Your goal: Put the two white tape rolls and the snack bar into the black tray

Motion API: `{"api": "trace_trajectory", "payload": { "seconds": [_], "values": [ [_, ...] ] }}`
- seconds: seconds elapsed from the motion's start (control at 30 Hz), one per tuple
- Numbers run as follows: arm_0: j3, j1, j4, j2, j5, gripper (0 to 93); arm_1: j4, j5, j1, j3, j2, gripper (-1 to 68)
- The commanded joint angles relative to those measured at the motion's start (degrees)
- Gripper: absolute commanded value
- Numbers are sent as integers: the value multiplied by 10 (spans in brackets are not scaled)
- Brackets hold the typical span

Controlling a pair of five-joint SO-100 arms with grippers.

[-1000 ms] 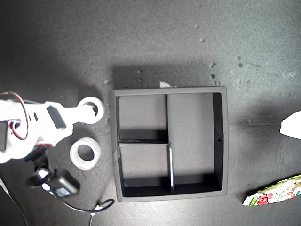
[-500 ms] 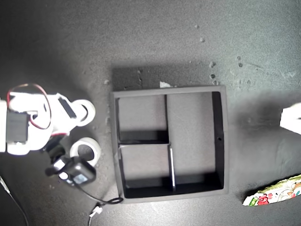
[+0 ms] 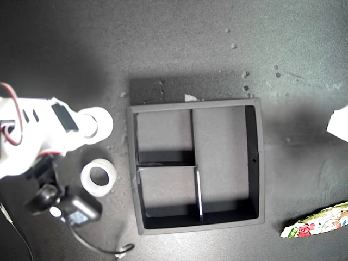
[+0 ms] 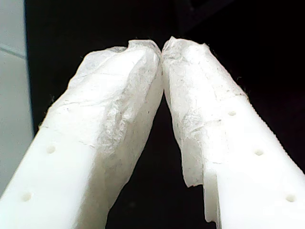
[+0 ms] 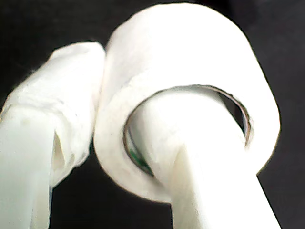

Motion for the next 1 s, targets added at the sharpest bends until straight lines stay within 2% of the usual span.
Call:
{"api": "trace_trajectory", "payload": {
  "seconds": [0.0, 0.17, 0.37, 0.5, 0.6, 0.7, 0.77, 0.87, 0.97],
  "values": [
    [-127, 29, 18, -16, 6, 2, 35, -167, -37, -92, -2, -4],
    [-242, 96, 18, -118, -17, 2, 80, -269, -104, -195, -33, -3],
    [-404, 158, 23, -299, -34, 2, 64, -289, -146, -412, -359, -3],
    [-538, 180, 90, -425, -62, 1, 128, -149, -191, -564, -542, -3],
    [-658, 188, 171, -520, -79, 1, 193, 44, -233, -628, -616, -2],
    [-873, 191, 295, -657, -93, 1, 214, 258, -273, -598, -621, 12],
    [-1071, 191, 360, -779, -98, 0, 205, 359, -303, -558, -621, 50],
    [-1075, 186, 357, -807, -104, 0, 138, 457, -341, -485, -621, 119],
    [-1109, 188, 357, -838, -110, 0, 65, 520, -368, -419, -621, 218]
  ]
}}
